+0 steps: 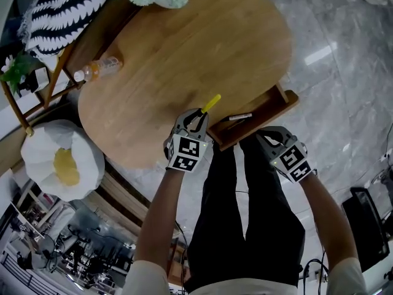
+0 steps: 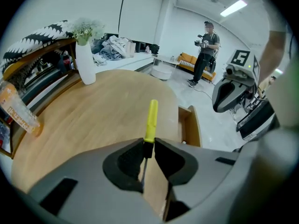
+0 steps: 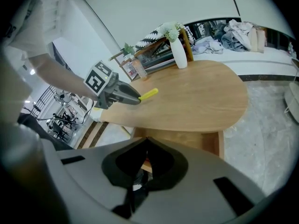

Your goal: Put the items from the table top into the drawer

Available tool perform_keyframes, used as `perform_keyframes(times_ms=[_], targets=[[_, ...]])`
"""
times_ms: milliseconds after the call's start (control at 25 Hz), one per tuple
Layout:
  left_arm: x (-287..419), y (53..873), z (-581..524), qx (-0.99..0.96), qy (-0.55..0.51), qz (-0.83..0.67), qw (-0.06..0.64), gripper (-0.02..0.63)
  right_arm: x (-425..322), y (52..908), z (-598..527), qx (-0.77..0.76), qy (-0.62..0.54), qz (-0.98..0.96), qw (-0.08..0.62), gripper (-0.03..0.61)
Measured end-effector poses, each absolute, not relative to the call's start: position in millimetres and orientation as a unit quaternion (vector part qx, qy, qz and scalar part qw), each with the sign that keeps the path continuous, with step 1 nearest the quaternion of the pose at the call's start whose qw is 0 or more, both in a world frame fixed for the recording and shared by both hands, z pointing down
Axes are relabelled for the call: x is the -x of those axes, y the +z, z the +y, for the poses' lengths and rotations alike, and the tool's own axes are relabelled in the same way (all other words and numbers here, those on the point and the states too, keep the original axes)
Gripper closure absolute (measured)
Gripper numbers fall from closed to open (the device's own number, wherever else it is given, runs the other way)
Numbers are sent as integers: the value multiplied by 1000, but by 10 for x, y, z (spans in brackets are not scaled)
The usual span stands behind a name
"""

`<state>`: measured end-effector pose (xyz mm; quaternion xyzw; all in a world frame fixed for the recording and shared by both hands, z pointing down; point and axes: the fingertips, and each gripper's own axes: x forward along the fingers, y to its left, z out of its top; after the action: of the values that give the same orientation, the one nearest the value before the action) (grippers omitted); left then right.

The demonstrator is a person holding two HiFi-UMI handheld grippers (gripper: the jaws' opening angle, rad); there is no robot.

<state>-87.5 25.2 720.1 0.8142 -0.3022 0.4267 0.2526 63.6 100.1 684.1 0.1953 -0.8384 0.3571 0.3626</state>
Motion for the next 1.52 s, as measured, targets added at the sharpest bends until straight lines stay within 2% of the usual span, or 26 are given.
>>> perform_keyframes(times_ms=[800, 1520], targets=[[-41, 7579, 896, -808, 424, -273, 303, 529, -1116, 6954, 1134, -237, 382, -829, 333, 558], [-301, 8334, 1106, -765, 489, -291, 302, 528, -1293, 7234, 1261, -240, 403, -821, 326, 558]])
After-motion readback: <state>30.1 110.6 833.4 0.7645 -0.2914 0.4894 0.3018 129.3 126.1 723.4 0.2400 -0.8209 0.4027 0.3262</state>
